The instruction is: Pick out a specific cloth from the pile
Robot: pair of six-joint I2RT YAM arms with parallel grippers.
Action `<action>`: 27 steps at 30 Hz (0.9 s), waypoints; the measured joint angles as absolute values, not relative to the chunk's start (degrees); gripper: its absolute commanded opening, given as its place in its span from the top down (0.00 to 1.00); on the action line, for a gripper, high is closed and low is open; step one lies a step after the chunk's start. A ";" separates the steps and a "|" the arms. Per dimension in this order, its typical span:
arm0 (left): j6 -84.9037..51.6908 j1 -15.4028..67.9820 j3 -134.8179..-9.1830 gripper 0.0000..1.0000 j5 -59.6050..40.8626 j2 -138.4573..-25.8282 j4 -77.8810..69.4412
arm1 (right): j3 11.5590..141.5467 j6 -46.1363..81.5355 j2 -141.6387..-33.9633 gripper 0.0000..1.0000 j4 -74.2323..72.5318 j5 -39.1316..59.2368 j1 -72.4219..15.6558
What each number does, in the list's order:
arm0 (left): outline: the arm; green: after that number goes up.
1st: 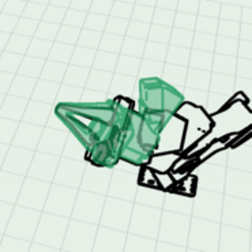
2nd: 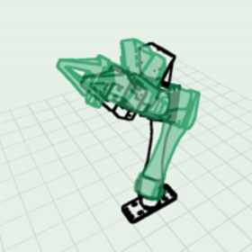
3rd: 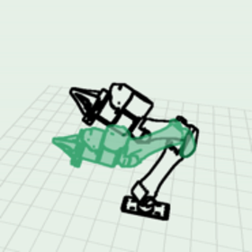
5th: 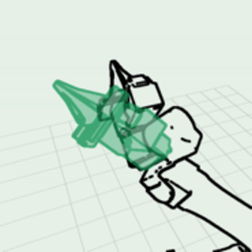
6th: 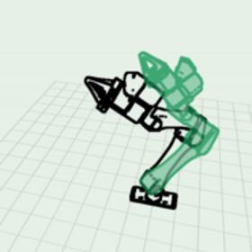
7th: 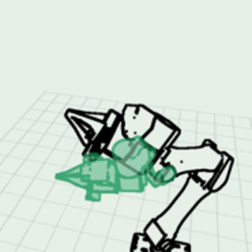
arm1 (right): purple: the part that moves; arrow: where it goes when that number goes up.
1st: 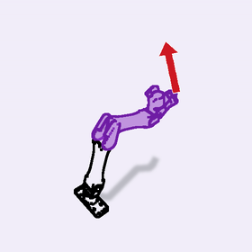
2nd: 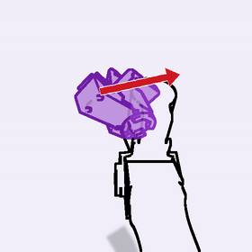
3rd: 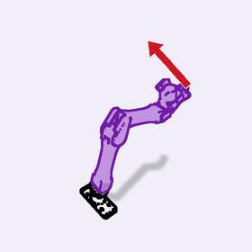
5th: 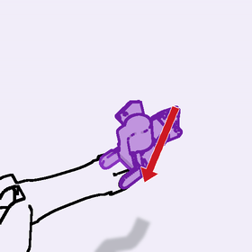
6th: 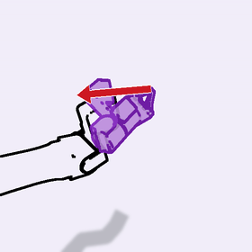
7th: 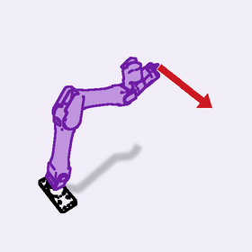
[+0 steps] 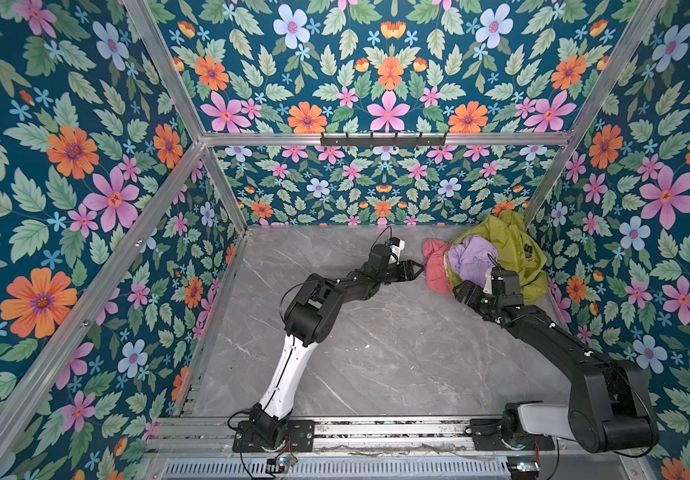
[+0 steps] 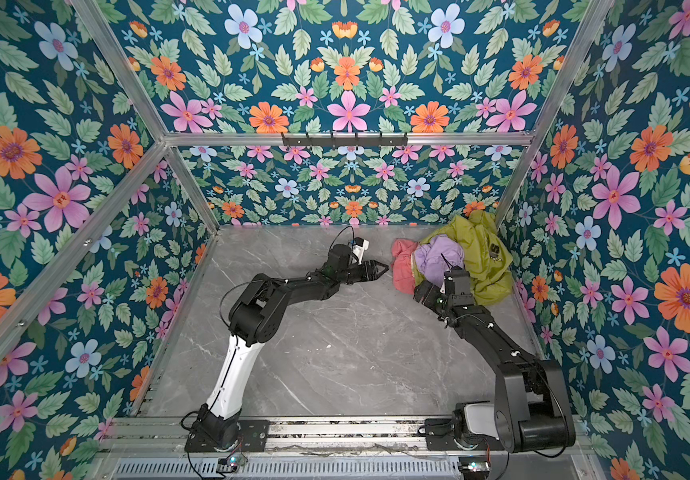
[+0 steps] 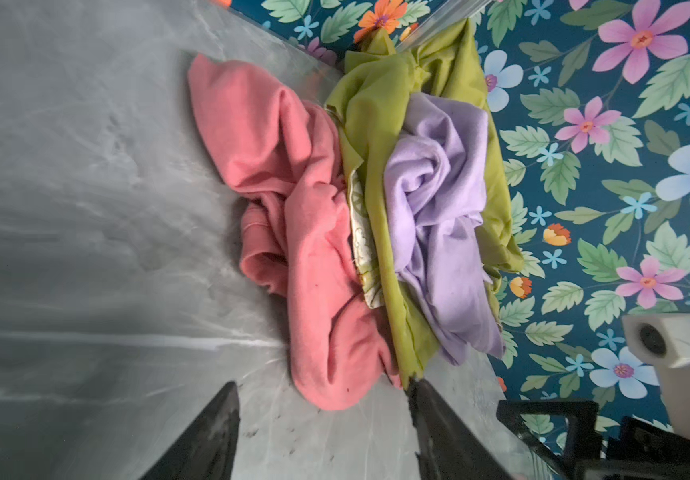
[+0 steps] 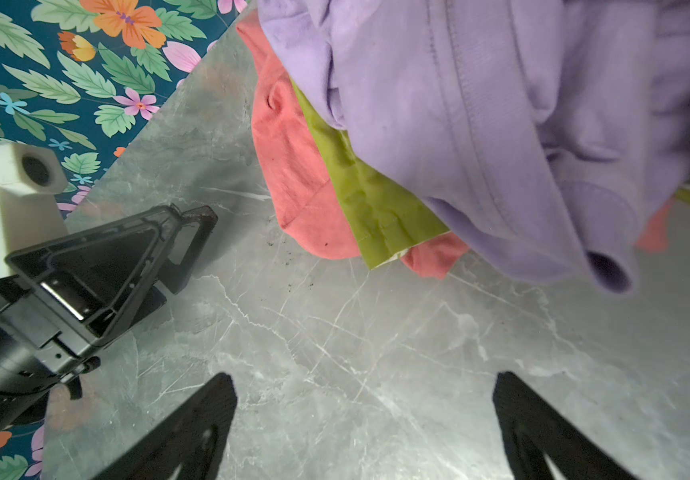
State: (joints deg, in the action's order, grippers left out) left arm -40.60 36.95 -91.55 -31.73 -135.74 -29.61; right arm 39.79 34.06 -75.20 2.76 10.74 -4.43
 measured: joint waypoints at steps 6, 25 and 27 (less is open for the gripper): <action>-40.99 38.00 -96.05 0.36 -32.27 -139.59 -30.41 | 39.57 34.06 -74.83 0.02 2.76 10.98 -4.43; -45.43 38.72 -108.16 0.46 -31.62 -150.54 -33.69 | 39.55 34.24 -75.75 0.02 2.11 11.81 -4.43; -46.11 38.72 -108.75 0.50 -31.66 -151.35 -33.91 | 39.70 34.24 -75.85 0.02 1.87 11.86 -4.43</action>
State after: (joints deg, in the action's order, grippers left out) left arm -46.11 38.72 -108.75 -31.66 -151.35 -33.91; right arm 39.70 34.24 -75.85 1.87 11.86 -4.43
